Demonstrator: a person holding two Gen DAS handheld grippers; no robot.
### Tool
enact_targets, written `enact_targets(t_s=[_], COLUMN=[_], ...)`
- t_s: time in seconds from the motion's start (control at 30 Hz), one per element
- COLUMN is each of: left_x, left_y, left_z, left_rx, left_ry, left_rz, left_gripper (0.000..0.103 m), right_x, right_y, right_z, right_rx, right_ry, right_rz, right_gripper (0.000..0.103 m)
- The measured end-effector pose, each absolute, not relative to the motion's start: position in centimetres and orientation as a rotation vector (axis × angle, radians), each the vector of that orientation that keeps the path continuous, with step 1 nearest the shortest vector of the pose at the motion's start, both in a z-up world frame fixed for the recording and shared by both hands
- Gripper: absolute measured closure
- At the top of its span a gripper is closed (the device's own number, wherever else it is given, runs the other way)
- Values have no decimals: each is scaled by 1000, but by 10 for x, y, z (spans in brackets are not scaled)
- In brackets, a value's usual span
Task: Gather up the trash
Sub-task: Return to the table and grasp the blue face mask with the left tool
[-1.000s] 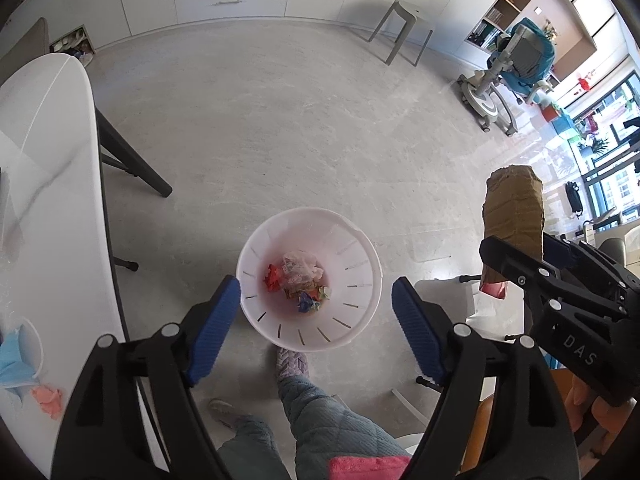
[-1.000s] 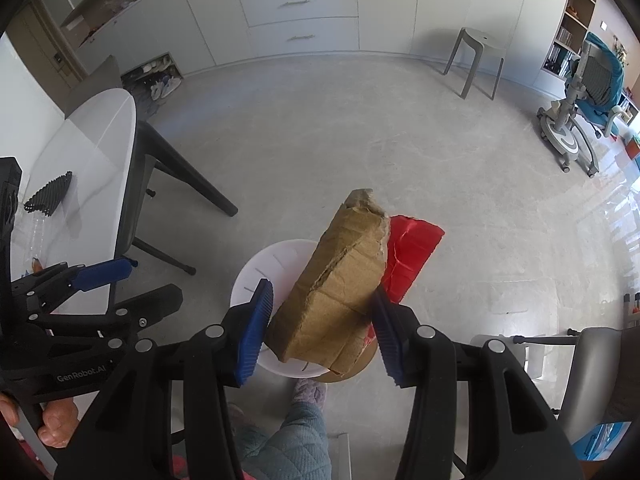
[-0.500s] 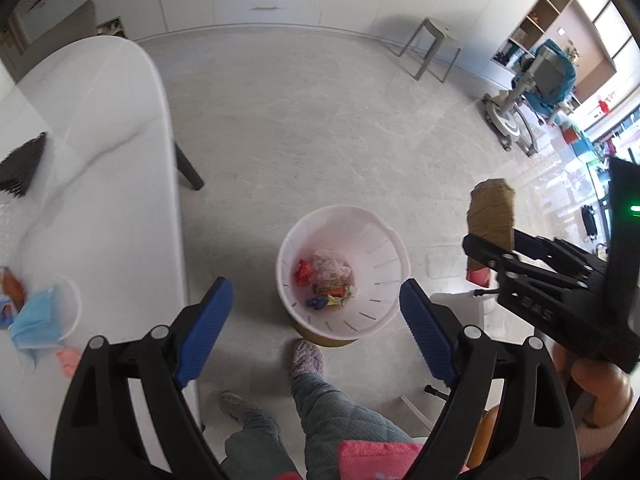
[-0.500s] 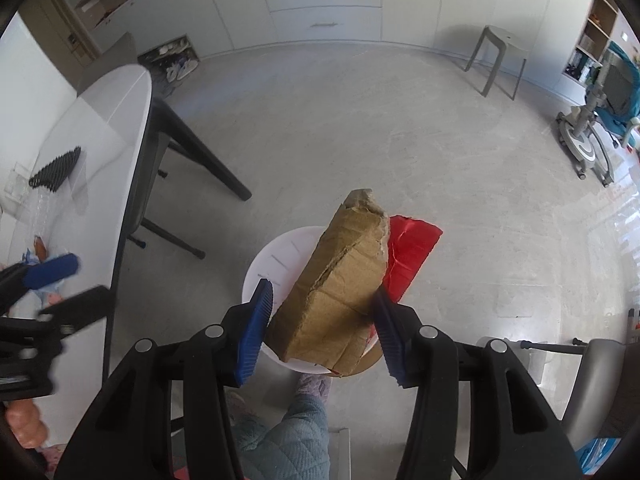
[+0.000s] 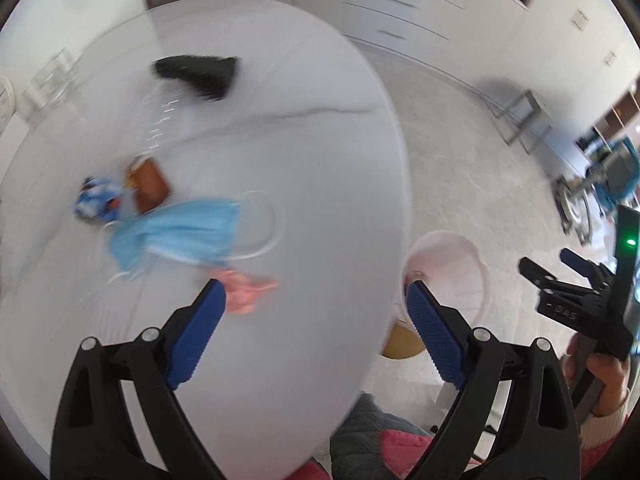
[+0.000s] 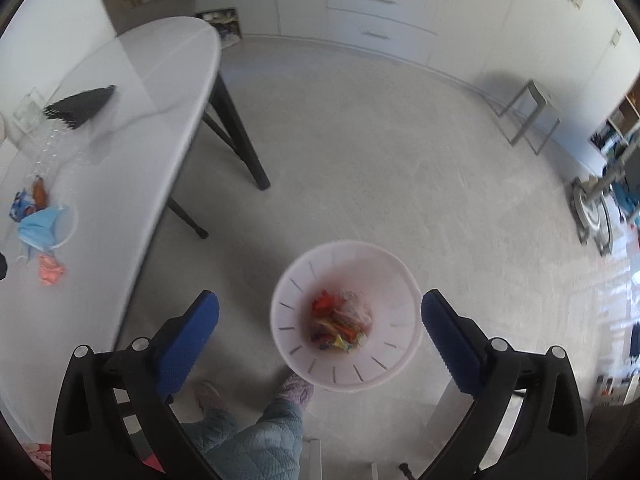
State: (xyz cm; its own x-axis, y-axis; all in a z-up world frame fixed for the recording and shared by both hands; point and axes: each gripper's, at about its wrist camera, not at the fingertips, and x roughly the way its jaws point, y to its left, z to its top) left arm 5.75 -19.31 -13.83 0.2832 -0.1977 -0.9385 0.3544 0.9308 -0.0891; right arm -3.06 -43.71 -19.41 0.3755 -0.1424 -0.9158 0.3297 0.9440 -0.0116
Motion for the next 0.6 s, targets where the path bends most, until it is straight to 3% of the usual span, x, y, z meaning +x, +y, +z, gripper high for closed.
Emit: enact_targets(t_s=[0.3, 0.6], left_x=[94, 135], left_y=[-97, -88], left_z=[-160, -189], left_rx=[-58, -114], left_ry=[1270, 1315], left_rz=[-189, -113], left_gripper=[13, 13], right_x=[20, 71], right_y=[-354, -303], right_z=[-164, -156], right_rx=[136, 58], right_ry=[1071, 1065], right_rz=[-146, -63], right_gripper=[2, 2])
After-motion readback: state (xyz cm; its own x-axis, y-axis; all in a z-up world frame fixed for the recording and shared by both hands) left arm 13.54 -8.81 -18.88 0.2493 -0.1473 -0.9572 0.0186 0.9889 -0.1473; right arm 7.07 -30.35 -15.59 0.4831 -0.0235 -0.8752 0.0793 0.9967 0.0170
